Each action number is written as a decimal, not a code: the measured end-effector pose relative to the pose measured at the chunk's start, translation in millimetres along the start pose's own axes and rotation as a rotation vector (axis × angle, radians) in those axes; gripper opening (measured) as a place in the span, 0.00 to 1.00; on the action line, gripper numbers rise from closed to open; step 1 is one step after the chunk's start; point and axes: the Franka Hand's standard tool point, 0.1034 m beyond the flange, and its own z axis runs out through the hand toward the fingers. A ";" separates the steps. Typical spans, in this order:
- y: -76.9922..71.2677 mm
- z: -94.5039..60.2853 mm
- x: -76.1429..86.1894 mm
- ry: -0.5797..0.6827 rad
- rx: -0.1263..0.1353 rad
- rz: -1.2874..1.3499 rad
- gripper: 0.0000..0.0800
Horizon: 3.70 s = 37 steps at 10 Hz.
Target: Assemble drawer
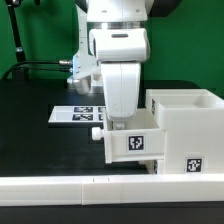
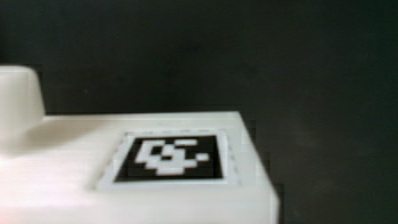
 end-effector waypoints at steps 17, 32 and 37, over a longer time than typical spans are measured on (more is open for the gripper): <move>8.2 -43.8 -9.4 -0.060 0.055 -0.040 0.79; 3.4 -7.5 -64.0 0.273 0.222 -0.064 0.81; 16.0 -15.8 -27.9 0.262 0.232 0.048 0.81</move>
Offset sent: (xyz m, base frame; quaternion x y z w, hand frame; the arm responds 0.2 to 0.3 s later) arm 0.0082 0.0102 -0.0127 0.0785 -0.0610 -0.0700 0.9926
